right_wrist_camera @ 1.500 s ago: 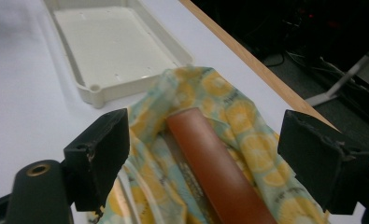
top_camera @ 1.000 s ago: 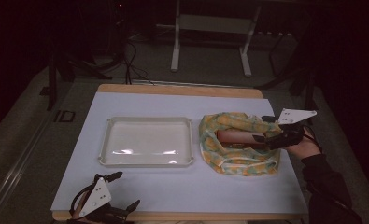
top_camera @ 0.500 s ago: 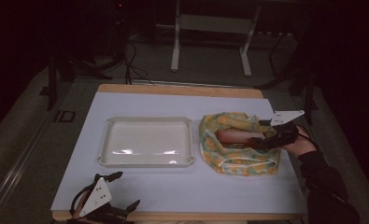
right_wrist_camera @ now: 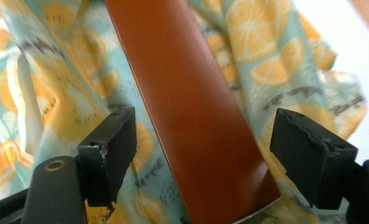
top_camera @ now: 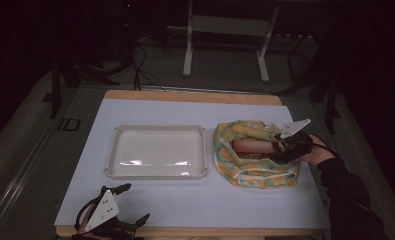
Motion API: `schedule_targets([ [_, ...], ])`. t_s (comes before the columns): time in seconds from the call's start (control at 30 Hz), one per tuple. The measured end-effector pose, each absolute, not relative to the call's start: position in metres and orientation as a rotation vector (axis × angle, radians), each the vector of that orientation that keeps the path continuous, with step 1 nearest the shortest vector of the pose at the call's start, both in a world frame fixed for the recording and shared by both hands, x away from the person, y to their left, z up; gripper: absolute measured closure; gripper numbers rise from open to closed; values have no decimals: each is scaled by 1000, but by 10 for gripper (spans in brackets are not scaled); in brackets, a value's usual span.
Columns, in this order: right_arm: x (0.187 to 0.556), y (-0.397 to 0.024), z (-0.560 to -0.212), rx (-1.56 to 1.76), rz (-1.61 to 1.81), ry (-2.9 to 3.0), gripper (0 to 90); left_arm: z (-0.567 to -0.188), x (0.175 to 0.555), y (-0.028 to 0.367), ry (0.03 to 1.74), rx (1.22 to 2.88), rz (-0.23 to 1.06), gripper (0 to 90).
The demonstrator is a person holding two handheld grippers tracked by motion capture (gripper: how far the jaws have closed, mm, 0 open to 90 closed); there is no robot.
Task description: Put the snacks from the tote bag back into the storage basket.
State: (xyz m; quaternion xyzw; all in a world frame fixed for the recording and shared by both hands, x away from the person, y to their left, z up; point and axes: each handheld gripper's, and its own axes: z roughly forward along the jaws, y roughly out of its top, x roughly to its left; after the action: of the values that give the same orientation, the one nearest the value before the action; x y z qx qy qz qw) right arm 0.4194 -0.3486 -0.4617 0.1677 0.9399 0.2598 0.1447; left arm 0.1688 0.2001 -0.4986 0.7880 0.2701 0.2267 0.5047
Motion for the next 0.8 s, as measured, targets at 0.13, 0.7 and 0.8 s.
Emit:
schedule_targets([
  [0.13, 423, -347, -466, 474, 689, 2736, 219, -499, 169, 200, 652, 1902, 547, 0],
  [0.7, 430, -347, -476, 392, 529, 2846, 327, -499, 169, 200, 656, 1902, 551, 0],
  [0.8, 430, -347, -476, 381, 521, 2854, 347, -499, 169, 200, 656, 1900, 550, 0],
])
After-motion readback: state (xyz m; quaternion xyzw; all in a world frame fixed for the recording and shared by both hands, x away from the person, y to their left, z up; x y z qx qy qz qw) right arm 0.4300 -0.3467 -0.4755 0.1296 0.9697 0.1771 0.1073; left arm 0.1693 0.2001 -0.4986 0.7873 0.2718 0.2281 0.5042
